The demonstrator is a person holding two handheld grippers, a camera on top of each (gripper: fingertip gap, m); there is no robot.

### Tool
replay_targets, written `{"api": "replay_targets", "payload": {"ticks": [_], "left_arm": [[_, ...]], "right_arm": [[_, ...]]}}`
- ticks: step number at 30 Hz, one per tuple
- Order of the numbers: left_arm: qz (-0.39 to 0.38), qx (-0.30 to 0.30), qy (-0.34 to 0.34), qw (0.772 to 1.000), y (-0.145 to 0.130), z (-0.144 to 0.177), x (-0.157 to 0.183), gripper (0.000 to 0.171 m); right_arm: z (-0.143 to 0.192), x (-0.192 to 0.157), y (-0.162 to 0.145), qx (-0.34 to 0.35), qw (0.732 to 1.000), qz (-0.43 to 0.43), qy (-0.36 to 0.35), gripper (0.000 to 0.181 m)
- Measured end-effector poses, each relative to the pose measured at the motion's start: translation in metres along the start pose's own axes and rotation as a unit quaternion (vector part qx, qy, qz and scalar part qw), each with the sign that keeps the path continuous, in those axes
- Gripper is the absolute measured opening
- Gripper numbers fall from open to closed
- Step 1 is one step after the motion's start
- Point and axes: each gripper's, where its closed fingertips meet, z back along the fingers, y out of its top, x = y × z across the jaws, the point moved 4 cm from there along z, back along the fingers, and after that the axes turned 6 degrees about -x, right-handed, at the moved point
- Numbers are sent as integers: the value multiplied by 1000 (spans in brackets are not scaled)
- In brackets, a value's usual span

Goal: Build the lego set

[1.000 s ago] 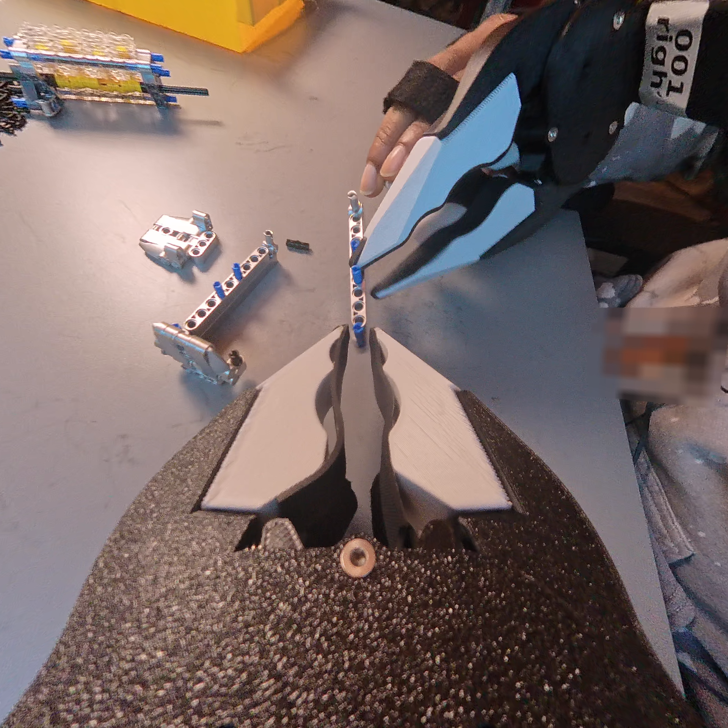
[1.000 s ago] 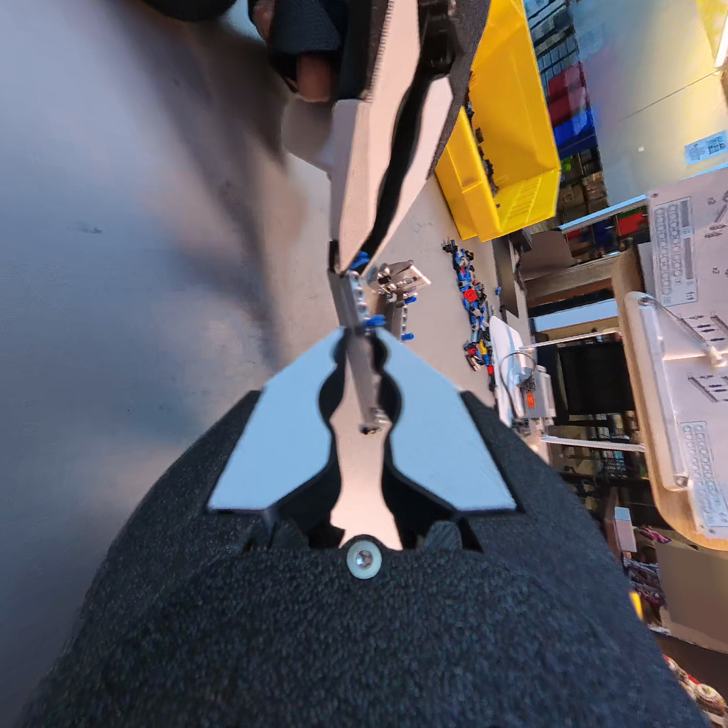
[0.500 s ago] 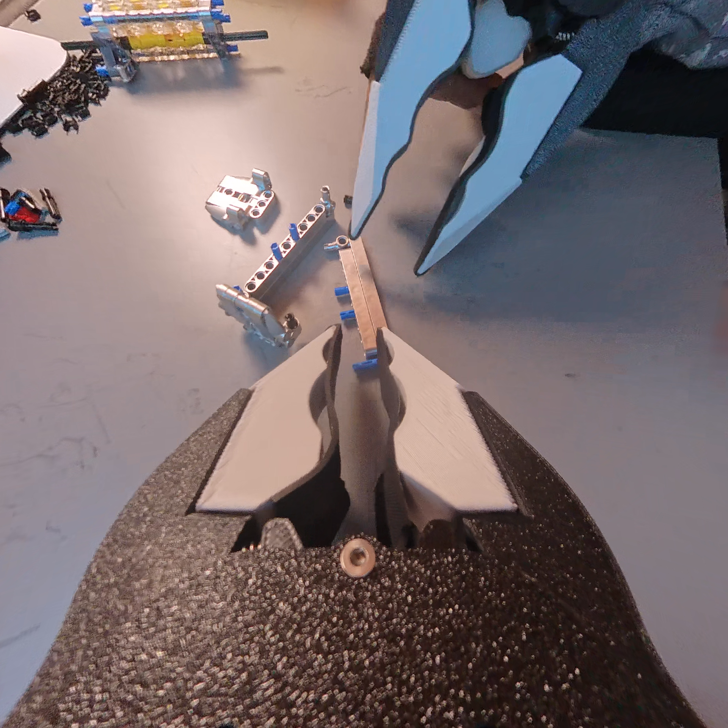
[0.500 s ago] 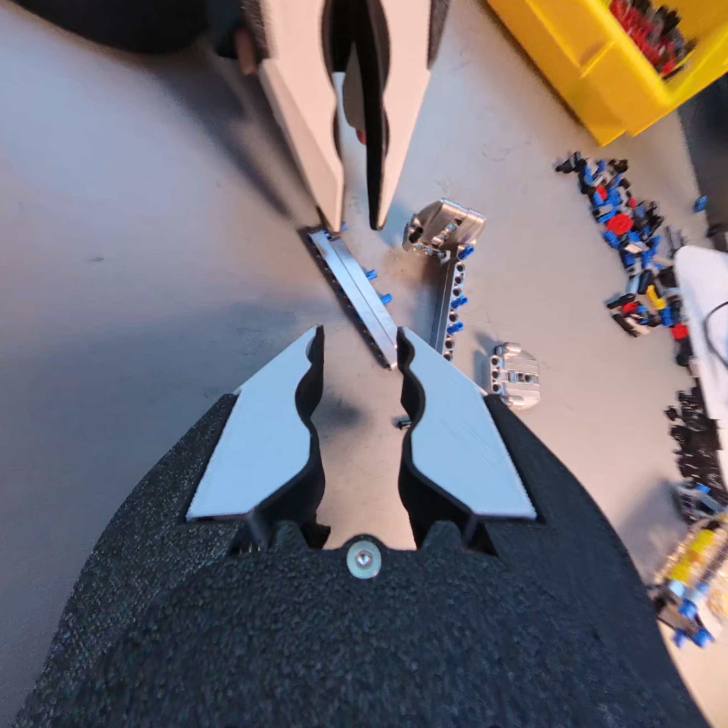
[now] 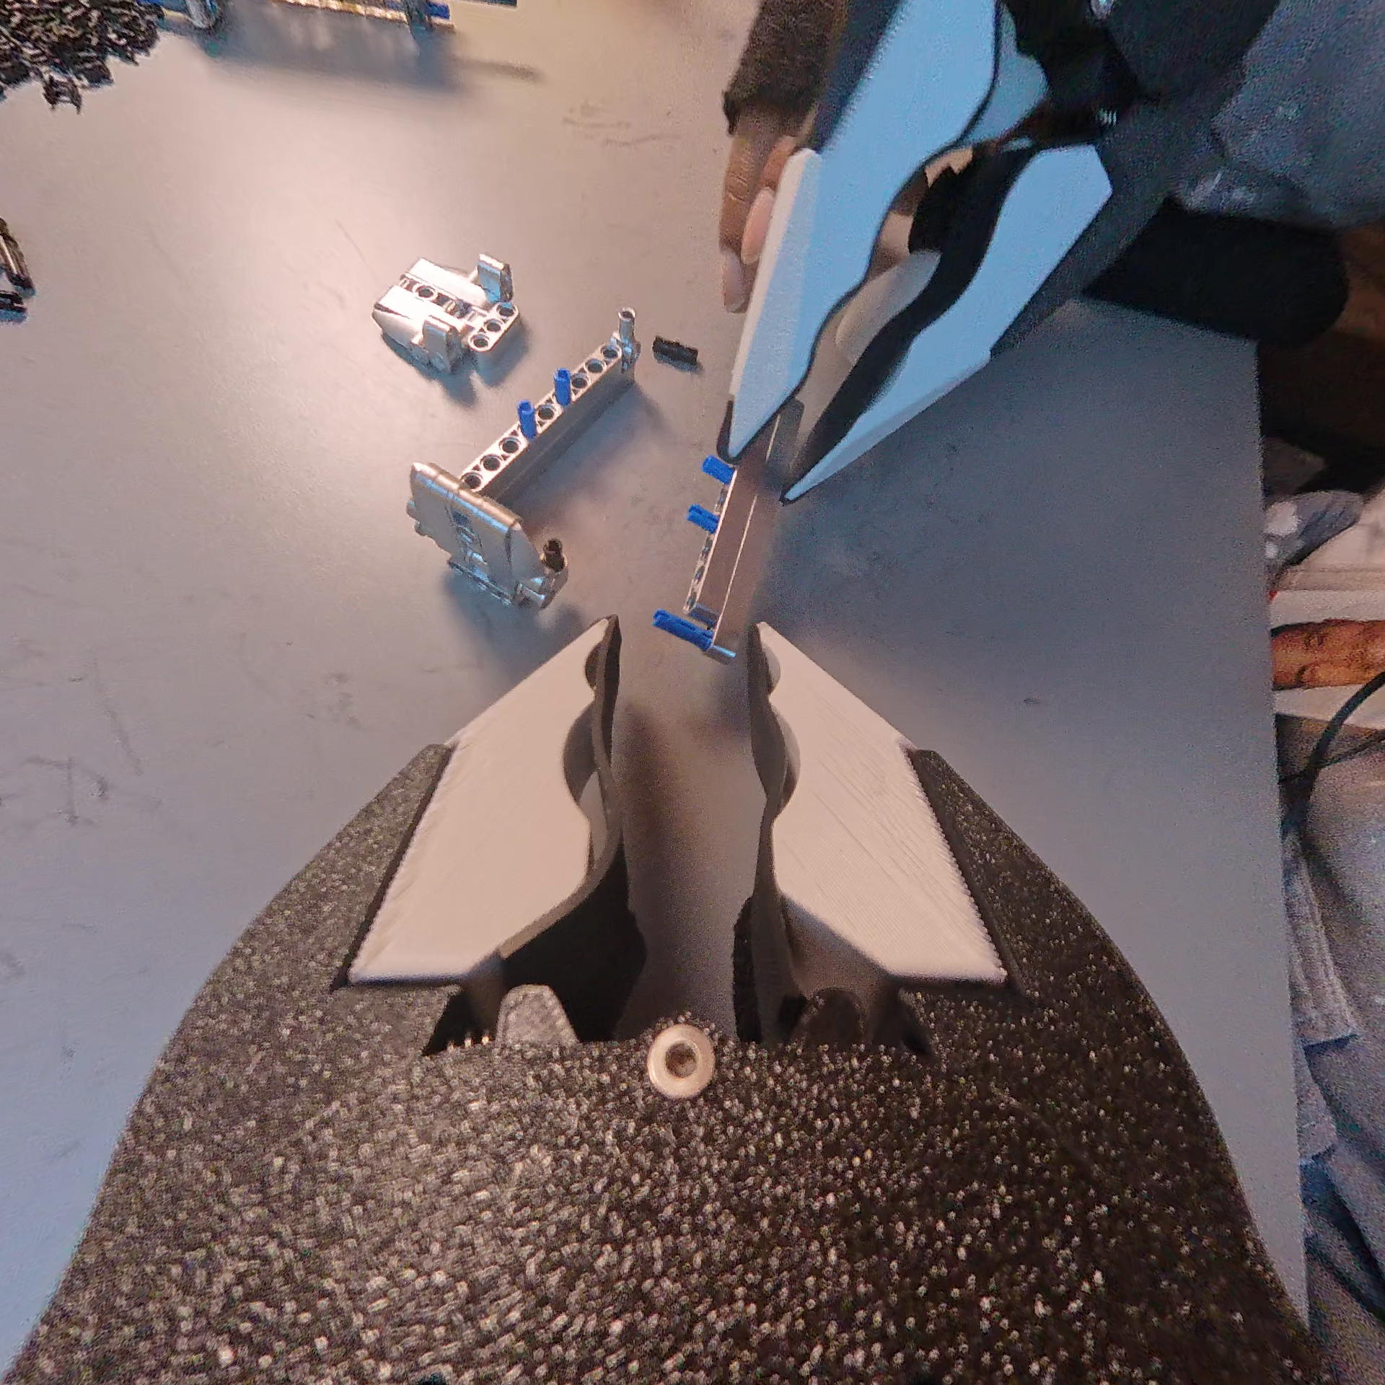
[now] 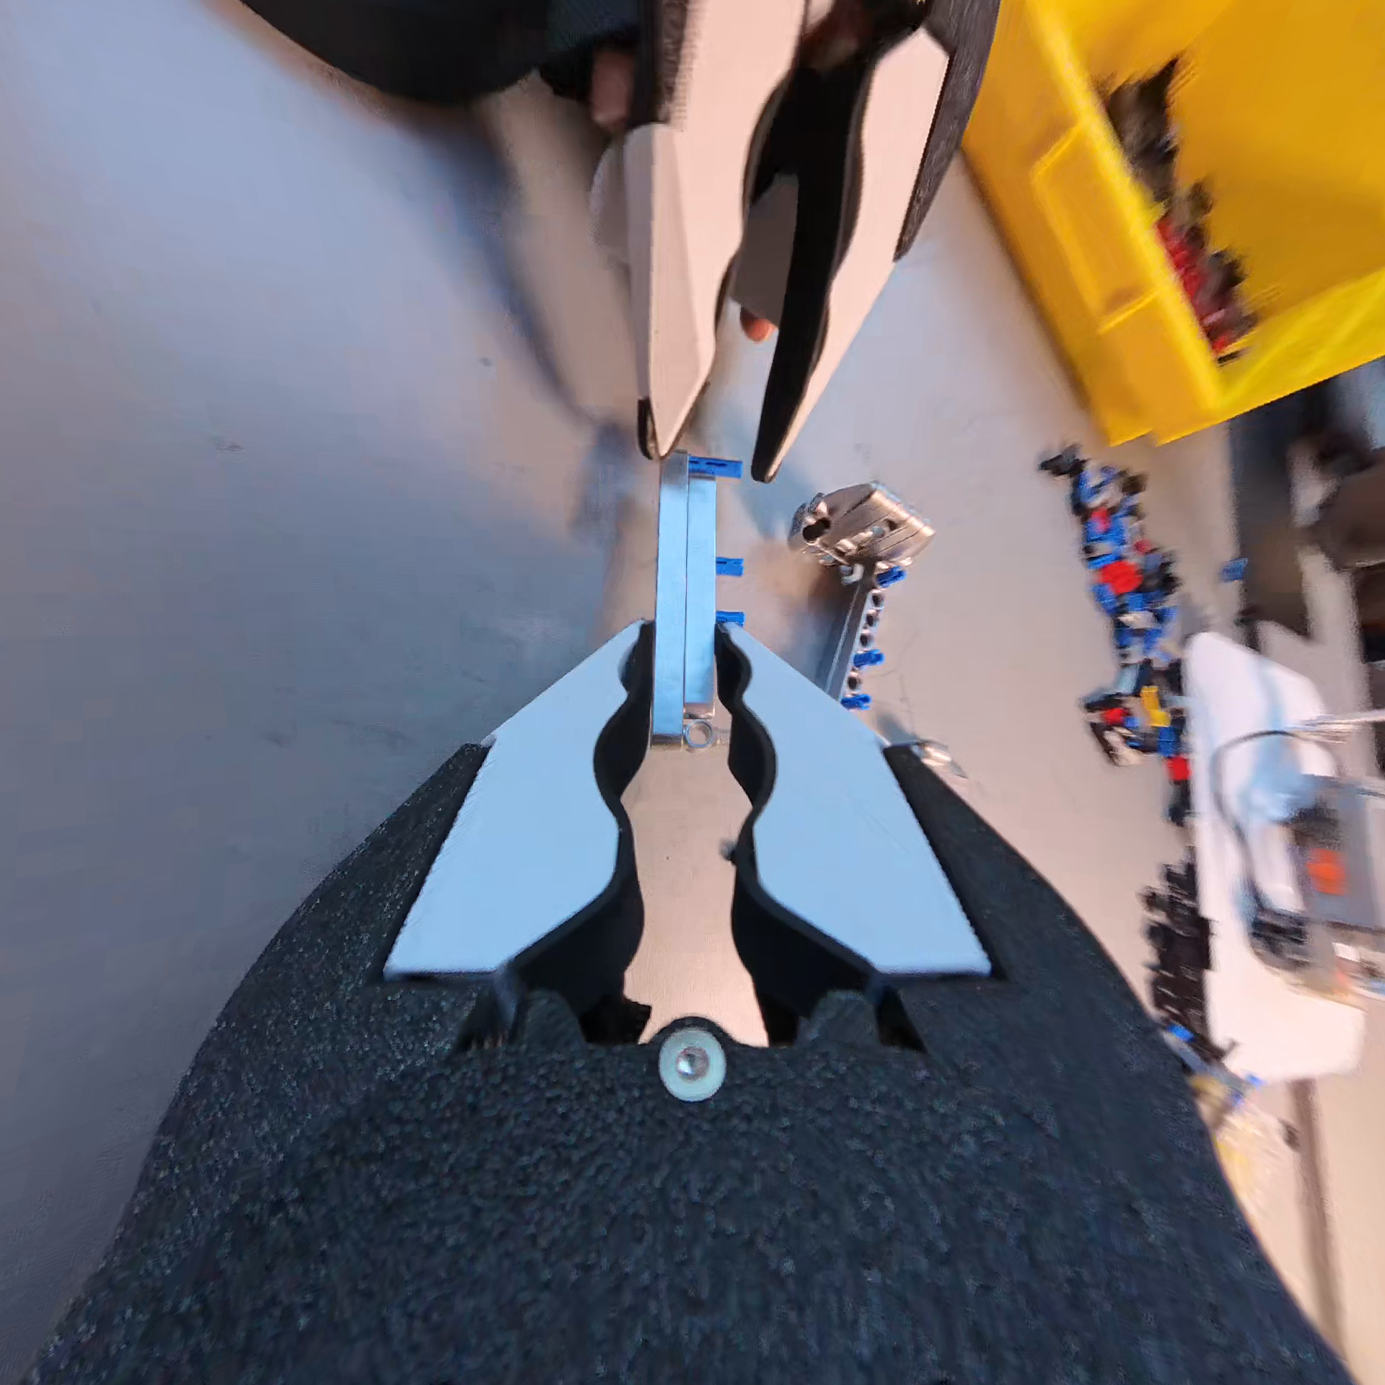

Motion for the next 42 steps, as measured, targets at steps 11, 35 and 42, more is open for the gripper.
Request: {"api": "replay_targets", "payload": {"ticks": [11,35,42], "left_arm": [[-16,35,-66,997,12,-3,21,6],[-49,75,76,993,18,28,-25,20],[-19,48,51,997,8,19,-66,56]], "right_arm": [[21,-12,11,26,972,127,-195,7],[-5,12,-11,-46,977,-191,79,6],[-15,20,-16,-89,975,-177,98,6]]}}
